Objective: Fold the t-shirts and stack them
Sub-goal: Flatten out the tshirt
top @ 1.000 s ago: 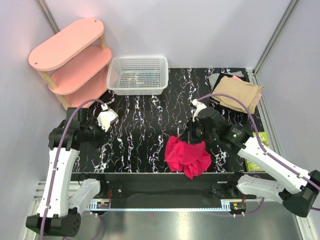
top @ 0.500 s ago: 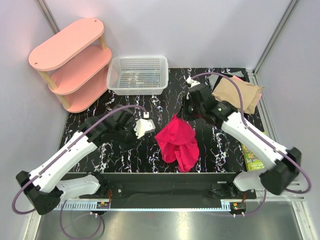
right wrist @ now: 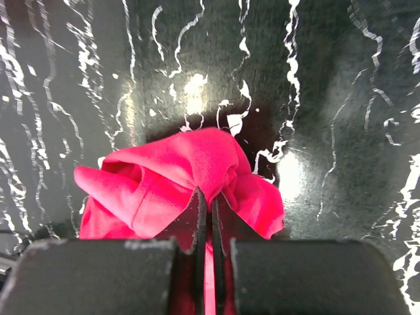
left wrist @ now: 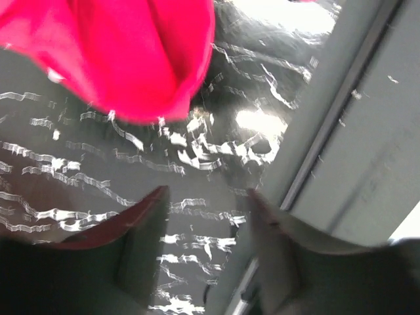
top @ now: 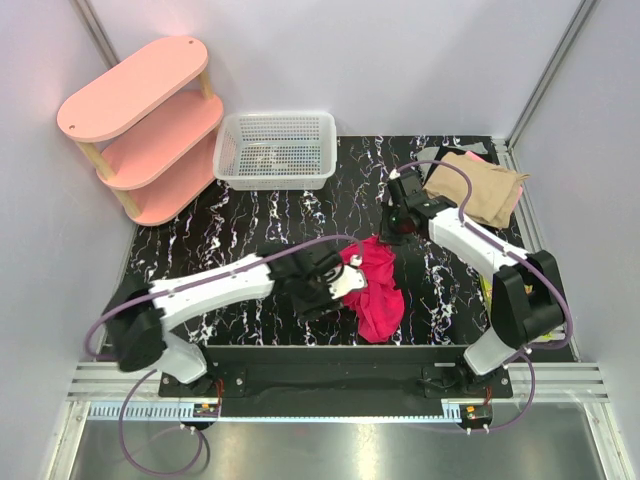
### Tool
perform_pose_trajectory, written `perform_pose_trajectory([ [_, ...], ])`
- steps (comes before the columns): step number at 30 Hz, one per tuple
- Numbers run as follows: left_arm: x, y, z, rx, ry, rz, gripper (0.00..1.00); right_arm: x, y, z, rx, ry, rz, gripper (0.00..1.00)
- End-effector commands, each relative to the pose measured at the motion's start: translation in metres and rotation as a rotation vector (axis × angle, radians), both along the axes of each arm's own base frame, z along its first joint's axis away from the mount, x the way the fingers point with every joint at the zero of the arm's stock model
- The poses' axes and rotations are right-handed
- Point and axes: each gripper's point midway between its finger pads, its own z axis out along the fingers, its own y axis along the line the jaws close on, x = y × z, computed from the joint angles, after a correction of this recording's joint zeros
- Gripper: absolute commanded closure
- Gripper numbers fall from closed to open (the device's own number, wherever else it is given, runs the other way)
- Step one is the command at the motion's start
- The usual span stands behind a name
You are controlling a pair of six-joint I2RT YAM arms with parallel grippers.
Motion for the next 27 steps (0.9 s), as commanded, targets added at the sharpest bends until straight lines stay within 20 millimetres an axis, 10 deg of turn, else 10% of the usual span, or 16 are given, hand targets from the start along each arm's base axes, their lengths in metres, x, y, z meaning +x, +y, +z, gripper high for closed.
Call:
perform_pose_trajectory([
  [1,0.036,-0.041,-0.004,-0.054,-0.08,0.068,0.3,0.008,-0.003,0.041,0.068,-0.129,0.018,1.0],
  [10,0.066,-0.072,0.011,-0.16,-0.025,0.275,0.04,-0.006,-0.001,0.048,0.112,-0.13,0.044,1.0],
  [27,0.092,-0.042,-0.035,-0.139,0.288,0.595,0.34,-0.012,-0.001,0.056,0.13,-0.147,0.052,1.0],
])
